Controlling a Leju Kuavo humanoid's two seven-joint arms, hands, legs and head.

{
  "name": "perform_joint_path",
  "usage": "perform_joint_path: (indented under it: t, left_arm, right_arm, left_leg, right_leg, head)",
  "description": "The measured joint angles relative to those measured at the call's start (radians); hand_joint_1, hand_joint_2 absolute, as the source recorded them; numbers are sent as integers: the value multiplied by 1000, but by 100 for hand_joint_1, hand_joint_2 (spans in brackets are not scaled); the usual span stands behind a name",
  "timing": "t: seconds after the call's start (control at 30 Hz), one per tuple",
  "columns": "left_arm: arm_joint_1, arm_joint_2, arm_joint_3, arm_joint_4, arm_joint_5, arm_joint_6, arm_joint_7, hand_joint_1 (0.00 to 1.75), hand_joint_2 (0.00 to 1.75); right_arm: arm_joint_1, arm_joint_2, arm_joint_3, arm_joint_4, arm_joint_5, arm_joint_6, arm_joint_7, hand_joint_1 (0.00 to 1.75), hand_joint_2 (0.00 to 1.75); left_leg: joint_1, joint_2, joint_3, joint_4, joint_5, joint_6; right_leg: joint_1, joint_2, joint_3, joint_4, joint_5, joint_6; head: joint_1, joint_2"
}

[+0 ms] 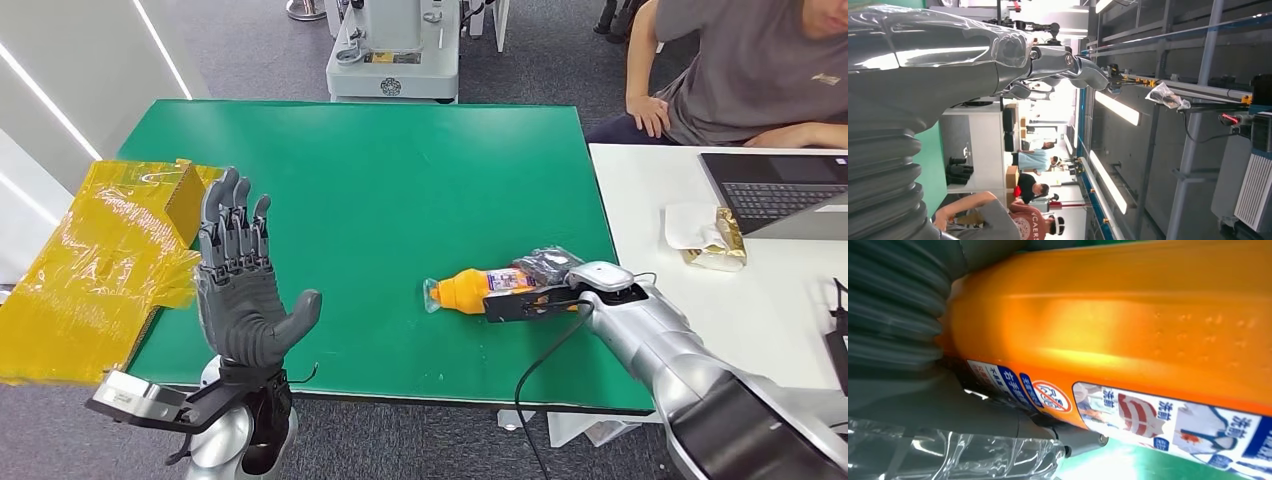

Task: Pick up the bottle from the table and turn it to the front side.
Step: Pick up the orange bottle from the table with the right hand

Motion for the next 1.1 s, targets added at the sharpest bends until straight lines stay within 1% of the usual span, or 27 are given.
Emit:
perform_joint_path:
  t: [0.1,0.2,0.37,0.47,0.6,0.7,0.77,0.9,1.03,1.1]
  left_arm:
    - [0,0,0,0,-2,0,0,0,175]
    - [0,0,1,0,-4,1,0,0,175]
    - [0,0,1,0,-19,18,0,0,175]
    - [-1,0,1,4,-28,35,0,0,175]
    - [-2,1,1,10,-34,52,0,0,175]
    - [-10,2,1,23,-43,85,0,0,175]
    - [-27,2,2,42,-47,104,0,0,175]
    - [-66,2,9,90,-60,114,0,0,175]
    - [-105,2,11,141,-81,120,0,0,175]
    - [-124,2,11,163,-84,120,0,0,175]
  right_arm:
    - [13,6,0,-4,-3,-68,8,175,175]
    - [27,16,-5,-11,-23,-156,14,175,175]
    - [57,47,-56,-35,-87,-371,12,175,175]
    - [73,63,-99,-52,-107,-470,-1,175,175]
    - [90,75,-146,-69,-121,-530,-21,175,175]
    - [104,83,-195,-83,-161,-608,-73,175,175]
    - [109,90,-237,-91,-177,-650,-103,175,175]
    - [117,102,-296,-108,-175,-680,-135,175,175]
    - [142,116,-344,-141,-188,-784,-198,175,175]
    - [158,124,-371,-164,-171,-808,-222,175,175]
  left_leg:
    - [0,0,0,0,0,0]
    - [0,0,0,0,0,0]
    - [0,0,0,0,0,0]
    - [0,0,0,0,0,0]
    - [0,0,-1,0,0,0]
    - [0,-1,-1,0,0,0]
    - [0,-1,-1,0,0,0]
    - [0,-1,-1,0,0,0]
    - [0,-1,-1,0,0,0]
    - [0,-2,-1,0,0,0]
  right_leg:
    - [0,0,0,0,0,0]
    - [0,0,0,0,0,0]
    - [0,0,-1,0,0,0]
    - [0,0,-1,0,0,0]
    - [0,0,-1,0,-1,0]
    - [0,-1,-1,0,-1,1]
    - [0,-1,-1,0,-1,1]
    - [0,-1,-1,0,-1,1]
    - [0,-1,-1,0,-1,1]
    - [0,-1,-1,0,-1,1]
  head:
    - [0,0]
    - [0,0]
    - [0,0]
    - [0,0]
    - [0,0]
    - [0,0]
    - [0,0]
    - [0,0]
    - [0,0]
    - [0,0]
